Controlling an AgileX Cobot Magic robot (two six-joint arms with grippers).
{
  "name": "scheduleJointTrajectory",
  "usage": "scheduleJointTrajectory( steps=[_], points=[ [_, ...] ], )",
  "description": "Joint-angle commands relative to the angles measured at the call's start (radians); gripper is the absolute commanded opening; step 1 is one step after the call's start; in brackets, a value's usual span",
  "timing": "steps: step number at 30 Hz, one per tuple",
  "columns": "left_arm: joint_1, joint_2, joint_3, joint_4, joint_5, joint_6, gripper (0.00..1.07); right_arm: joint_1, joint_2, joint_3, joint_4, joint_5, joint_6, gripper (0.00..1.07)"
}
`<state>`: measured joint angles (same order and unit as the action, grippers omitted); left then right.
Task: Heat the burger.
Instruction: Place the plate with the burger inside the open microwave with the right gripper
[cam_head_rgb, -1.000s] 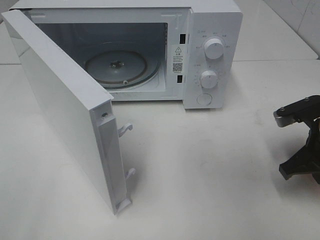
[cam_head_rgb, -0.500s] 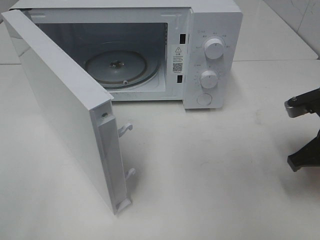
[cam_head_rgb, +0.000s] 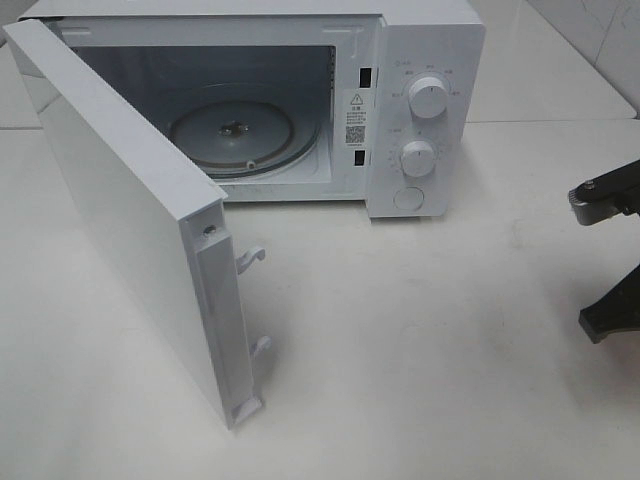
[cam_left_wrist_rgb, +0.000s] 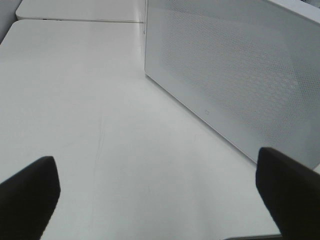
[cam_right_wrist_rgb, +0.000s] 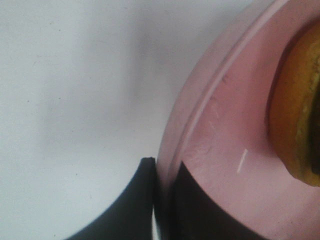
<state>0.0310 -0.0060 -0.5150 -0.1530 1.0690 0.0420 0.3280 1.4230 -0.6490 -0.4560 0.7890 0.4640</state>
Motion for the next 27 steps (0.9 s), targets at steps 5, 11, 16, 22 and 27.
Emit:
scheduleJointTrajectory(
  steps=[5, 11, 16, 22, 27],
  points=[
    [0.000, -0.015, 0.001, -0.005, 0.002, 0.001, 1.00, 0.077, -0.020, 0.004, -0.049, 0.063, 0.002, 0.00],
    [0.000, -0.015, 0.001, -0.005, 0.002, 0.001, 1.00, 0.171, -0.020, 0.004, -0.050, 0.092, -0.006, 0.00],
    [0.000, -0.015, 0.001, -0.005, 0.002, 0.001, 1.00, 0.227, -0.020, 0.004, -0.050, 0.107, -0.013, 0.00],
    [0.000, -0.015, 0.001, -0.005, 0.002, 0.001, 1.00, 0.321, -0.020, 0.004, -0.050, 0.122, -0.026, 0.00],
    [0.000, -0.015, 0.001, -0.005, 0.002, 0.001, 1.00, 0.386, -0.020, 0.004, -0.050, 0.133, -0.030, 0.00]
  ],
)
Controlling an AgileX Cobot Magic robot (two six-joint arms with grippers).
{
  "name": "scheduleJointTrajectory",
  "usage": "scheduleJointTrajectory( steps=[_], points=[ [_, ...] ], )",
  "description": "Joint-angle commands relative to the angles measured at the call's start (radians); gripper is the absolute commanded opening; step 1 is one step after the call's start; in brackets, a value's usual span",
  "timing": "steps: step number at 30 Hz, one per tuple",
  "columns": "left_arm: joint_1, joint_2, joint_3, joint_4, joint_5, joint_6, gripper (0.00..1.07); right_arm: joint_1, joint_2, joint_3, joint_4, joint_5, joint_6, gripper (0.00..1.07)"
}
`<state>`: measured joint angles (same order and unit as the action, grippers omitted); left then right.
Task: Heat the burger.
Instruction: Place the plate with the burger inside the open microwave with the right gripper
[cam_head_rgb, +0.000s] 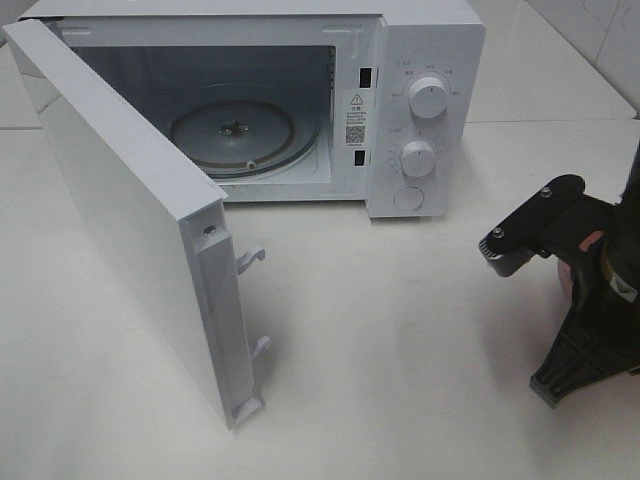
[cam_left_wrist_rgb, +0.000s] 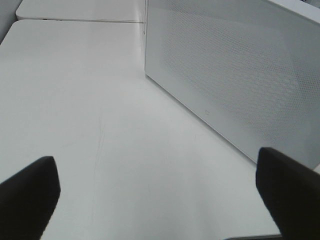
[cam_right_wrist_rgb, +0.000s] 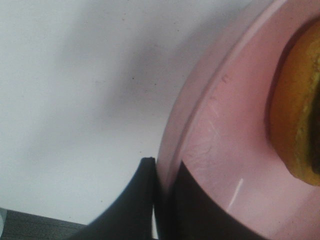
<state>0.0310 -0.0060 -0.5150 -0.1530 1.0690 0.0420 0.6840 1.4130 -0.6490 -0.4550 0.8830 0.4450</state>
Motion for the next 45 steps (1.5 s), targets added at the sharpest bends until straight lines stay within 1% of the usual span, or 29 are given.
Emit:
scheduleJointTrajectory(
  steps=[1, 2, 5, 6, 8, 10, 11, 13, 16, 18, 21, 26, 36, 40, 45],
  points=[
    [0.000, -0.015, 0.001, -0.005, 0.002, 0.001, 1.00, 0.045, -0.010, 0.004, -0.051, 0.045, -0.012, 0.00],
    [0.000, -0.015, 0.001, -0.005, 0.002, 0.001, 1.00, 0.076, -0.010, 0.004, -0.051, 0.056, -0.013, 0.00],
    [0.000, -0.015, 0.001, -0.005, 0.002, 0.001, 1.00, 0.091, -0.010, 0.004, -0.051, 0.059, -0.013, 0.00],
    [0.000, -0.015, 0.001, -0.005, 0.002, 0.001, 1.00, 0.120, -0.010, 0.004, -0.052, 0.067, -0.017, 0.00],
    [0.000, -0.015, 0.001, -0.005, 0.002, 0.001, 1.00, 0.133, -0.010, 0.004, -0.052, 0.071, -0.020, 0.00],
    [0.000, -0.015, 0.001, -0.005, 0.002, 0.001, 1.00, 0.193, -0.010, 0.004, -0.059, 0.086, -0.035, 0.00],
    [0.000, -0.015, 0.001, -0.005, 0.002, 0.001, 1.00, 0.193, -0.010, 0.004, -0.059, 0.086, -0.035, 0.00],
    [0.000, -0.015, 0.001, -0.005, 0.002, 0.001, 1.00, 0.232, -0.010, 0.004, -0.059, 0.087, -0.054, 0.00],
    [0.000, -0.015, 0.001, -0.005, 0.002, 0.001, 1.00, 0.243, -0.010, 0.004, -0.059, 0.087, -0.061, 0.00],
    [0.000, -0.015, 0.001, -0.005, 0.002, 0.001, 1.00, 0.280, -0.010, 0.004, -0.060, 0.087, -0.087, 0.00],
    [0.000, -0.015, 0.001, -0.005, 0.002, 0.001, 1.00, 0.296, -0.010, 0.004, -0.061, 0.082, -0.117, 0.00],
    [0.000, -0.015, 0.001, -0.005, 0.002, 0.001, 1.00, 0.297, -0.010, 0.003, -0.084, 0.080, -0.152, 0.00],
    [0.000, -0.015, 0.001, -0.005, 0.002, 0.001, 1.00, 0.297, -0.039, -0.013, -0.084, 0.073, -0.241, 0.00],
    [0.000, -0.015, 0.001, -0.005, 0.002, 0.001, 1.00, 0.297, -0.078, -0.050, -0.085, 0.073, -0.353, 0.00],
    [0.000, -0.015, 0.001, -0.005, 0.002, 0.001, 1.00, 0.297, -0.092, -0.072, -0.085, 0.062, -0.461, 0.00]
  ],
)
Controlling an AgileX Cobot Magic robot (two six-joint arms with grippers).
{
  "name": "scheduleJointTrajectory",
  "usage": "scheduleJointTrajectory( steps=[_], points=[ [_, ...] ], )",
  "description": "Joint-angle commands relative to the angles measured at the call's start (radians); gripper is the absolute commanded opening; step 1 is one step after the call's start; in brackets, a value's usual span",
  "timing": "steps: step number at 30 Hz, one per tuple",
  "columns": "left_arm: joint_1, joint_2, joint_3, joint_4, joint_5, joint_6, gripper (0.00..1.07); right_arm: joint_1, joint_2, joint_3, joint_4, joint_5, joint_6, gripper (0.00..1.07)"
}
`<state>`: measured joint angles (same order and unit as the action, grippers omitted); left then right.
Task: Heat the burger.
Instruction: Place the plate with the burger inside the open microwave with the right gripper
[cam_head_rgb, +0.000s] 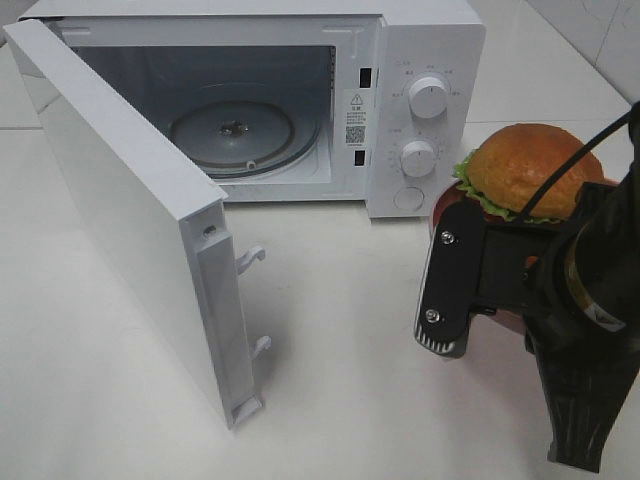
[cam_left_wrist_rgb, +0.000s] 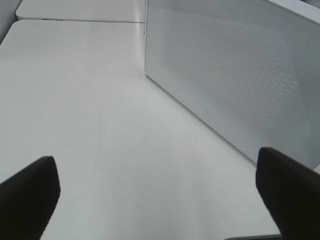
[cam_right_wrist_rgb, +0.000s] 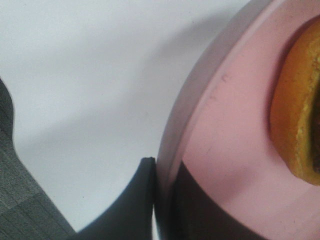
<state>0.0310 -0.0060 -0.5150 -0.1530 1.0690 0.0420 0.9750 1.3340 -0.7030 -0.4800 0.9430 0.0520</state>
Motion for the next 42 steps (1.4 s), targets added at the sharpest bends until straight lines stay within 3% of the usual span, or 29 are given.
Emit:
scheduleJointTrajectory(
  steps=[1, 15, 28, 42],
  points=[
    [0.000, -0.015, 0.001, -0.005, 0.002, 0.001, 1.00, 0.006, -0.013, -0.018, -0.060, 0.002, -0.068, 0.00],
    [0.000, -0.015, 0.001, -0.005, 0.002, 0.001, 1.00, 0.006, -0.013, -0.020, -0.059, -0.129, -0.381, 0.00],
    [0.000, -0.015, 0.001, -0.005, 0.002, 0.001, 1.00, 0.002, -0.013, -0.020, -0.052, -0.246, -0.469, 0.00],
    [0.000, -0.015, 0.001, -0.005, 0.002, 0.001, 1.00, -0.135, -0.013, -0.024, 0.063, -0.332, -0.855, 0.00]
  ],
)
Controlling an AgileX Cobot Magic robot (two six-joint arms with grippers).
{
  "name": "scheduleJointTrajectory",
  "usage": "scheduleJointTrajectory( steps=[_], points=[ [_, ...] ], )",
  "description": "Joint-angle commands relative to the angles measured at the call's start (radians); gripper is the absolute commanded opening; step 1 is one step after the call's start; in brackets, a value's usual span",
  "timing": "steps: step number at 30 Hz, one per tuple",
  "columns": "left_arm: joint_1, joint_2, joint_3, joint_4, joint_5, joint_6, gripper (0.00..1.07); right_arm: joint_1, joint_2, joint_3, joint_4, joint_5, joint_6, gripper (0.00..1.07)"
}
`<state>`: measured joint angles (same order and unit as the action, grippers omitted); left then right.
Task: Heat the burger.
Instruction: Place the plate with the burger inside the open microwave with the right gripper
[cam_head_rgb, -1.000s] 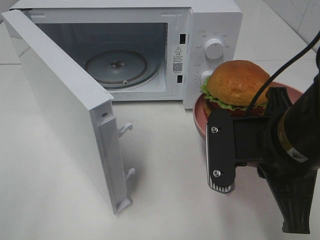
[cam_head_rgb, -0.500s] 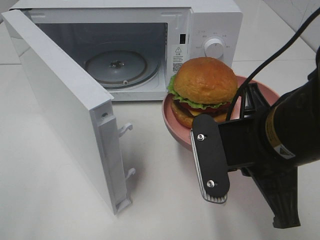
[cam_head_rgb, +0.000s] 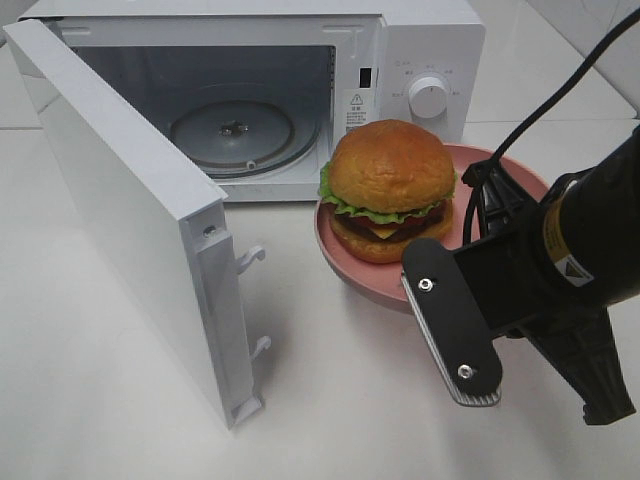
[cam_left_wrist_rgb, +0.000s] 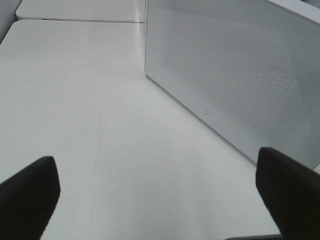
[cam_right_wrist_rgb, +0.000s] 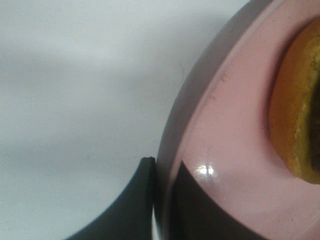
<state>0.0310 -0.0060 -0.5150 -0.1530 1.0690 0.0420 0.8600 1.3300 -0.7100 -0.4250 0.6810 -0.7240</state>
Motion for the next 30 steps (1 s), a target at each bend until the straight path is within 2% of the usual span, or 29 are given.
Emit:
scheduleJointTrajectory(
  steps=[1, 10, 12, 15, 17, 20, 23, 30],
  points=[
    [0.000, -0.015, 0.001, -0.005, 0.002, 0.001, 1.00, -0.034, -0.009, -0.018, 0.033, -0.094, -0.132, 0.00],
    [0.000, -0.015, 0.001, -0.005, 0.002, 0.001, 1.00, -0.099, -0.009, -0.018, 0.117, -0.144, -0.308, 0.00],
    [0.000, -0.015, 0.001, -0.005, 0.002, 0.001, 1.00, -0.140, -0.009, -0.018, 0.205, -0.149, -0.453, 0.00],
    [0.000, -0.015, 0.001, -0.005, 0.002, 0.001, 1.00, -0.152, -0.009, -0.019, 0.230, -0.152, -0.485, 0.00],
    [0.000, -0.015, 0.001, -0.005, 0.002, 0.001, 1.00, -0.200, -0.009, -0.053, 0.349, -0.154, -0.621, 0.00],
    [0.000, -0.015, 0.001, -0.005, 0.002, 0.001, 1.00, -0.234, -0.009, -0.089, 0.397, -0.150, -0.690, 0.00],
    [0.000, -0.015, 0.001, -0.005, 0.002, 0.001, 1.00, -0.263, -0.008, -0.107, 0.425, -0.140, -0.741, 0.00],
    [0.000, -0.015, 0.001, -0.005, 0.002, 0.001, 1.00, -0.266, -0.001, -0.117, 0.412, -0.139, -0.776, 0.00]
  ],
)
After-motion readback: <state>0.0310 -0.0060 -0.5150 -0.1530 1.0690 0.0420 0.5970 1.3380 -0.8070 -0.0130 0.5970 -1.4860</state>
